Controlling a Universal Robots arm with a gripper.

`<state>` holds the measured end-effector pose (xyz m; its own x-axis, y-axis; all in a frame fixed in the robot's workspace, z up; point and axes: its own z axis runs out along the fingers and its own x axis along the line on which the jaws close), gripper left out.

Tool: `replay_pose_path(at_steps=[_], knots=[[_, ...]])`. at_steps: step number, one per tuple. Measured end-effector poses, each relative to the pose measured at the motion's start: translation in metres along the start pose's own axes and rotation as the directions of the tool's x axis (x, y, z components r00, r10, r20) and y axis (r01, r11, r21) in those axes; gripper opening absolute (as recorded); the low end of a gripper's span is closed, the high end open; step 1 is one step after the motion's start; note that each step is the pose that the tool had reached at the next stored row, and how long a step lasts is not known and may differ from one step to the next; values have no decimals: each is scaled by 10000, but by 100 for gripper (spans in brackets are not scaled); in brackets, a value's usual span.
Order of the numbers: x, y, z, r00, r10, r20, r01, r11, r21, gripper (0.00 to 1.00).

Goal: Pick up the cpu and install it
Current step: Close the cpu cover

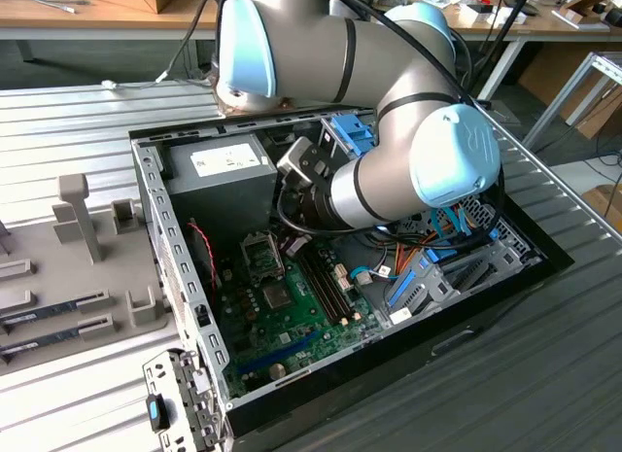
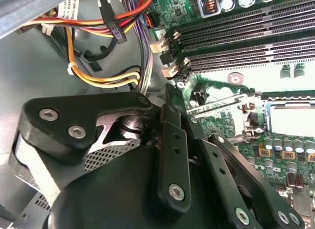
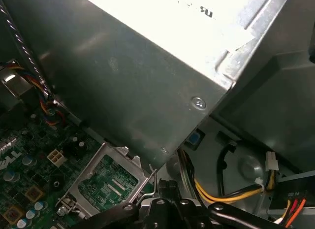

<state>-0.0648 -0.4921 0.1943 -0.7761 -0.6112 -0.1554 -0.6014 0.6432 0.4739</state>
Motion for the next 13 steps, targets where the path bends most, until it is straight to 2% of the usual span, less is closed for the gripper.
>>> replay_pose_path(at_steps=[1,3,4,6,7,9,13], knots=[[0,1,1,10000,5,-23,-5,10000,28,11],[-5,9,5,9998,54,-180,-50,9997,228,11],[-13,18,12,9996,89,-286,-79,9993,366,11],[-28,34,23,9990,142,-433,-118,9984,560,11],[-34,39,28,9987,159,-482,-129,9980,626,11],[-35,46,14,9985,171,-511,-137,9977,660,11],[-46,78,-43,9986,168,-508,-135,9977,658,11]])
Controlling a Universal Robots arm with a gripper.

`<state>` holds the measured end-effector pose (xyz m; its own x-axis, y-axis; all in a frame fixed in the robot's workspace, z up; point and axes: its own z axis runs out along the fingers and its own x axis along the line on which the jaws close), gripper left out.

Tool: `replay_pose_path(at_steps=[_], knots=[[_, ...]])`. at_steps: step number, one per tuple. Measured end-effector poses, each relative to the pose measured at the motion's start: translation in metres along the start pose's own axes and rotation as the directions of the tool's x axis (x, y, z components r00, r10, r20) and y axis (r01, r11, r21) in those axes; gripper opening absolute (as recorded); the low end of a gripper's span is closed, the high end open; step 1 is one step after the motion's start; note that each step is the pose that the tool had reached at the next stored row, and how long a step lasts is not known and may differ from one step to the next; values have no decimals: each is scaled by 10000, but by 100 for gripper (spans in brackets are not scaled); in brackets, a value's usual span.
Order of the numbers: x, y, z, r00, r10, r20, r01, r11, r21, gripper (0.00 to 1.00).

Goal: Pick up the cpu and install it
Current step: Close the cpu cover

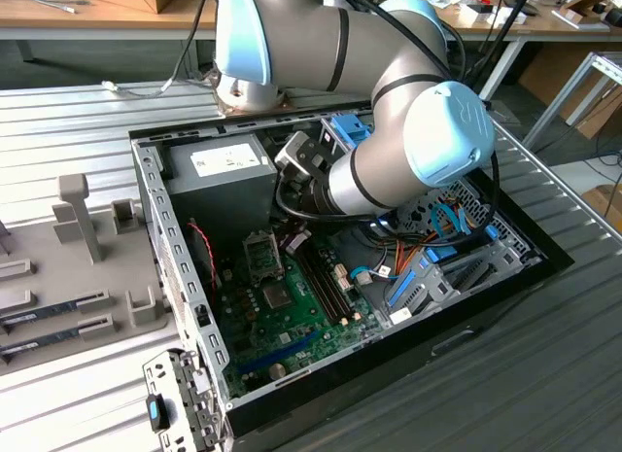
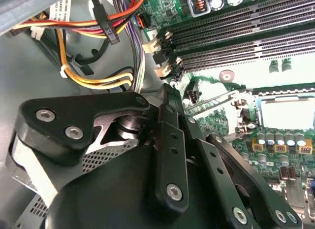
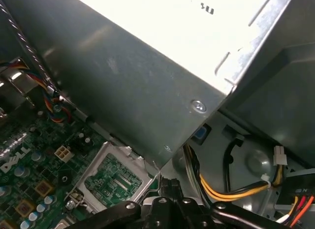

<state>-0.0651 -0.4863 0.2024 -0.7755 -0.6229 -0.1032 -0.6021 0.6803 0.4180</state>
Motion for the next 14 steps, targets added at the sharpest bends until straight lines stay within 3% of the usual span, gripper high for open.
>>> replay_pose_path(at_steps=[14], knots=[[-8,43,-89,10000,-21,-9,21,10000,-3,11]])
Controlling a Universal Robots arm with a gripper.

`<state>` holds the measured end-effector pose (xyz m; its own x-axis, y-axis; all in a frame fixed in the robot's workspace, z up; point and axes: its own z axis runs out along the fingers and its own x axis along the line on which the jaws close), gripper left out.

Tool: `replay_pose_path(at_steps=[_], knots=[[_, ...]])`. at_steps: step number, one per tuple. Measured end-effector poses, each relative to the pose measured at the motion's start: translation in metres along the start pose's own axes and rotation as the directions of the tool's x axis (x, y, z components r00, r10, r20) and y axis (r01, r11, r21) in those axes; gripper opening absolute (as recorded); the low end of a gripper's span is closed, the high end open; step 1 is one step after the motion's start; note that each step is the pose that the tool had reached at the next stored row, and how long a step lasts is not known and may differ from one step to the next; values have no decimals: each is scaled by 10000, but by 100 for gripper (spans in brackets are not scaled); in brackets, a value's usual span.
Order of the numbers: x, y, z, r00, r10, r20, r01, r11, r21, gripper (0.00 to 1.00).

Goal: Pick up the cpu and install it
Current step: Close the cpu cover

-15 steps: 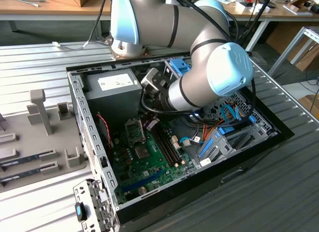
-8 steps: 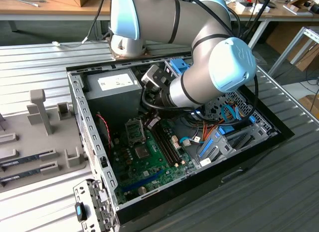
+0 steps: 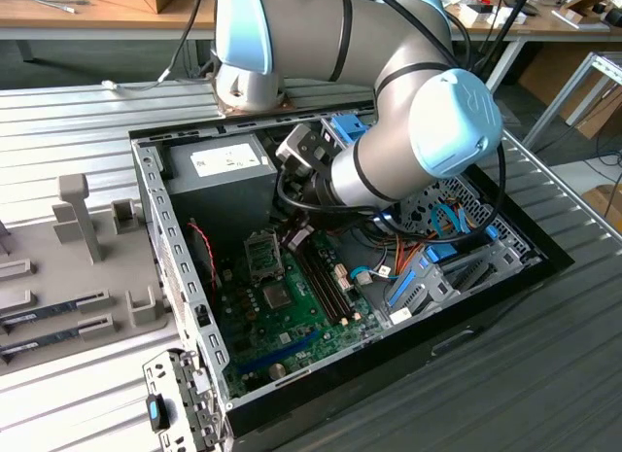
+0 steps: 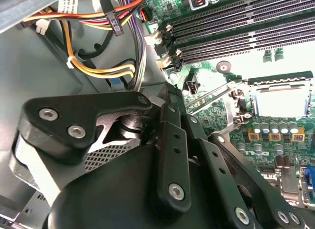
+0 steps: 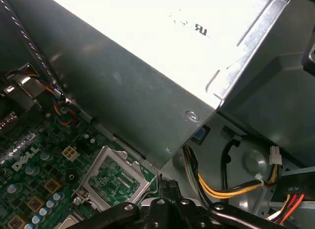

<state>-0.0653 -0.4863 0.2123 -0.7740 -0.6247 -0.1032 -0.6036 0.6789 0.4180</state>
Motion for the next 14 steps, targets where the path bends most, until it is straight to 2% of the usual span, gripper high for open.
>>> replay_pose_path(at_steps=[14], knots=[[6,26,-38,10000,-4,-3,4,10000,0,11]])
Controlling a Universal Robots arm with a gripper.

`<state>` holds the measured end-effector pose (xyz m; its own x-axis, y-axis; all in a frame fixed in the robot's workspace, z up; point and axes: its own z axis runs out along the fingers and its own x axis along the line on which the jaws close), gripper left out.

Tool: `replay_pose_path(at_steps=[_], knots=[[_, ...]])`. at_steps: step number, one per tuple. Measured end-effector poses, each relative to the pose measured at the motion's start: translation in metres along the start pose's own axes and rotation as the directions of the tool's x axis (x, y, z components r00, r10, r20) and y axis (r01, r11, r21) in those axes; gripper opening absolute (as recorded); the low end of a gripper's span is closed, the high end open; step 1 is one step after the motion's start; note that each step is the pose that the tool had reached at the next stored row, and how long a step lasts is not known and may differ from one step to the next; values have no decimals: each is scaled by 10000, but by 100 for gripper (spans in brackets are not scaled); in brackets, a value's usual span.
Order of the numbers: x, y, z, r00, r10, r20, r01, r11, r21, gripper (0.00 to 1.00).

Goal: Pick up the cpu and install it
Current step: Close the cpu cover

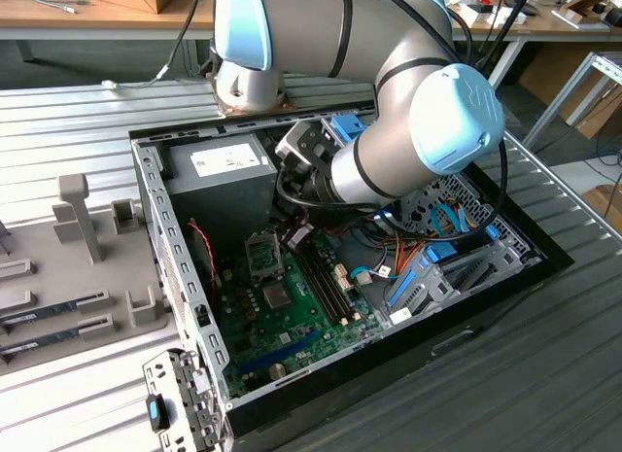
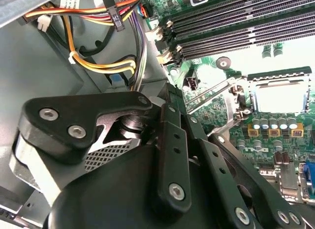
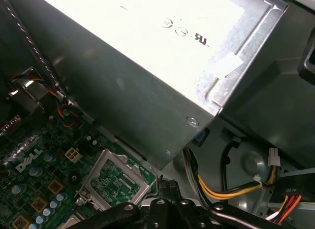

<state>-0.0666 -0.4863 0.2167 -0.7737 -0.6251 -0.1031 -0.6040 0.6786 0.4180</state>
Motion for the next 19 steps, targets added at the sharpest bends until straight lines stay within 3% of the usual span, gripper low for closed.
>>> replay_pose_path(at_steps=[7,10,12,17,19], knots=[[-15,-7,-8,10000,7,-13,-7,10000,-11,11],[-50,3,35,10000,13,-23,-13,10000,-20,11],[-87,30,101,10000,12,-21,-12,10000,-22,11],[-67,-3,205,10000,12,-22,-12,10000,-21,11],[-49,6,216,10000,13,-24,-13,10000,-21,11]])
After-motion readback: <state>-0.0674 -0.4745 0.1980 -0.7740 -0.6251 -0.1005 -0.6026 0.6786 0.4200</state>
